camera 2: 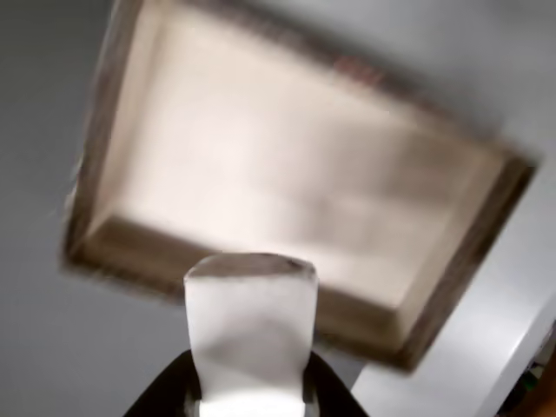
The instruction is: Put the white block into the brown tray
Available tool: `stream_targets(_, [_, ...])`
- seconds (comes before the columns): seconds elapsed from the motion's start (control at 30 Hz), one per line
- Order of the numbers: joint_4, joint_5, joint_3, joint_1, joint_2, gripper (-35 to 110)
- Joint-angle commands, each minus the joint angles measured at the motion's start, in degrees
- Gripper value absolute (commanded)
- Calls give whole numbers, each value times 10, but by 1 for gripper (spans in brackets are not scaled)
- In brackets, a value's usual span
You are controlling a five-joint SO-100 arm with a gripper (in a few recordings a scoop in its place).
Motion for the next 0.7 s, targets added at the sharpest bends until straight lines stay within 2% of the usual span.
stream_targets(0.0, [24, -14, -112, 18, -55, 17])
stream_targets(0.33, [33, -55, -186, 19, -136, 15])
stream_targets(0.43, [33, -111, -187, 15, -136, 14])
stream_targets(0.67, [27, -309, -192, 10, -136, 14])
